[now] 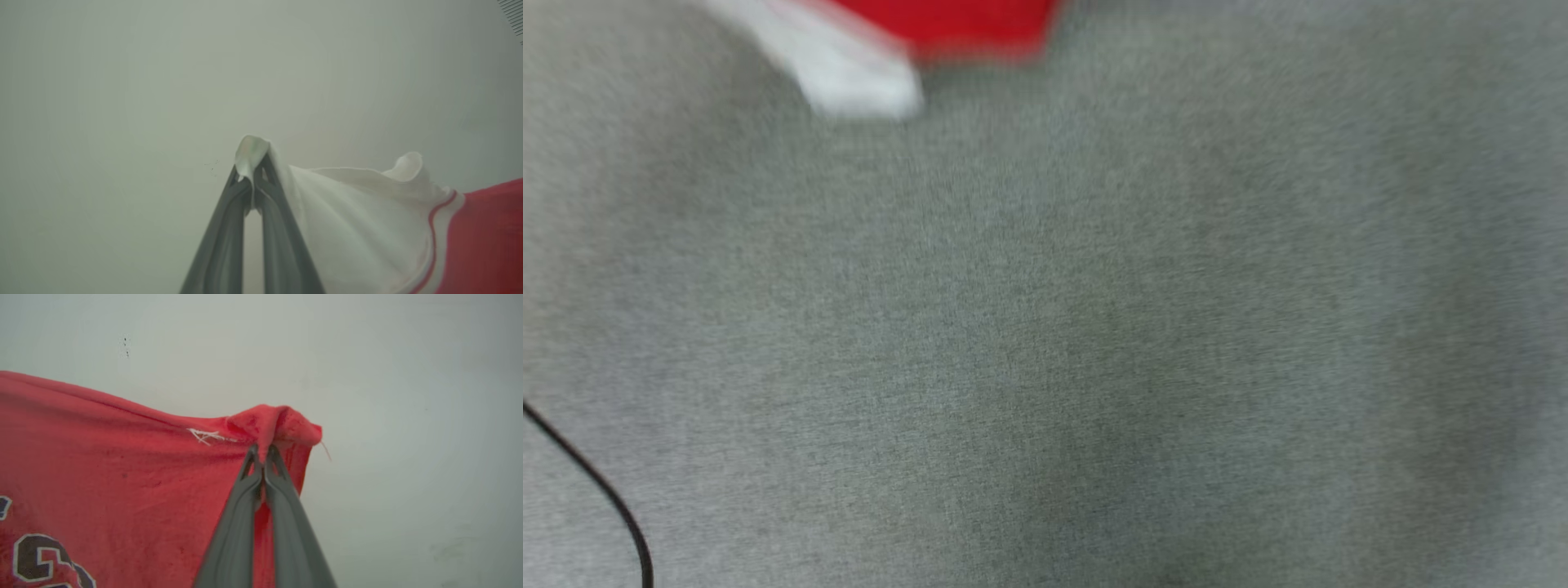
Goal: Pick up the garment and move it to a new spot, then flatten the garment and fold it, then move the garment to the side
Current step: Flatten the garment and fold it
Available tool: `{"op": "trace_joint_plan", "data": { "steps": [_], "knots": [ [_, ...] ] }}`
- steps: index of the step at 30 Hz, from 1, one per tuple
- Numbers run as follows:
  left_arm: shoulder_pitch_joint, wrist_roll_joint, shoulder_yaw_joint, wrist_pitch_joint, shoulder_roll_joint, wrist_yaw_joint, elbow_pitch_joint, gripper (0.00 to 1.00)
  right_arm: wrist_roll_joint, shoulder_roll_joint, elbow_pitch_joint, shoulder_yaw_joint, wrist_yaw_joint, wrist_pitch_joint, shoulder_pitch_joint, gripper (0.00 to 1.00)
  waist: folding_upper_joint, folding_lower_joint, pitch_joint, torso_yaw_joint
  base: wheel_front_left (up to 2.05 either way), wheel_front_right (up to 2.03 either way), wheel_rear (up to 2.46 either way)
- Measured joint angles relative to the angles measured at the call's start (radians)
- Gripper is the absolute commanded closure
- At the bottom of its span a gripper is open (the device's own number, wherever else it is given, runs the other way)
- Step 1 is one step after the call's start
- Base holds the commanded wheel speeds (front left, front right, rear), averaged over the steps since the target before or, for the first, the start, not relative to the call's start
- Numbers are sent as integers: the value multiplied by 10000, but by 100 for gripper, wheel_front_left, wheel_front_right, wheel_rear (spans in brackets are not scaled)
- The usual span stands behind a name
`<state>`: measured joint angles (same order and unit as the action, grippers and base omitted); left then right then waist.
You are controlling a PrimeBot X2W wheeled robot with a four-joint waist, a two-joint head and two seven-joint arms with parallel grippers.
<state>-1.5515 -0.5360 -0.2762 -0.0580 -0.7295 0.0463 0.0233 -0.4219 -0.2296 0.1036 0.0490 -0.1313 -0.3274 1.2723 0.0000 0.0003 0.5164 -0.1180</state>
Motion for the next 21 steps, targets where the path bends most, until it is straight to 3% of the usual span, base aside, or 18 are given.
{"op": "trace_joint_plan", "data": {
  "steps": [2,3,9,15,21],
  "knots": [
    [-827,215,-142,282,268,90,815,100,349,88,677,0,0,566,589,100,0,1,340,24,0,0,0],
    [-1823,516,-372,732,577,245,1906,100,855,161,1638,46,-2,1338,1456,100,0,0,778,74,0,0,0],
    [-2284,155,-435,1735,1480,393,3659,100,1488,201,3206,-61,0,2708,2236,100,0,0,1324,370,0,0,0],
    [-588,-188,-566,2662,1871,504,4410,100,1519,184,4410,-639,0,3645,1545,100,1,0,1383,769,0,0,0],
    [2361,-581,-715,3104,2468,568,4406,100,1526,-8,5457,-1429,0,4261,-132,100,0,-1,952,956,0,0,0]
  ]
}}
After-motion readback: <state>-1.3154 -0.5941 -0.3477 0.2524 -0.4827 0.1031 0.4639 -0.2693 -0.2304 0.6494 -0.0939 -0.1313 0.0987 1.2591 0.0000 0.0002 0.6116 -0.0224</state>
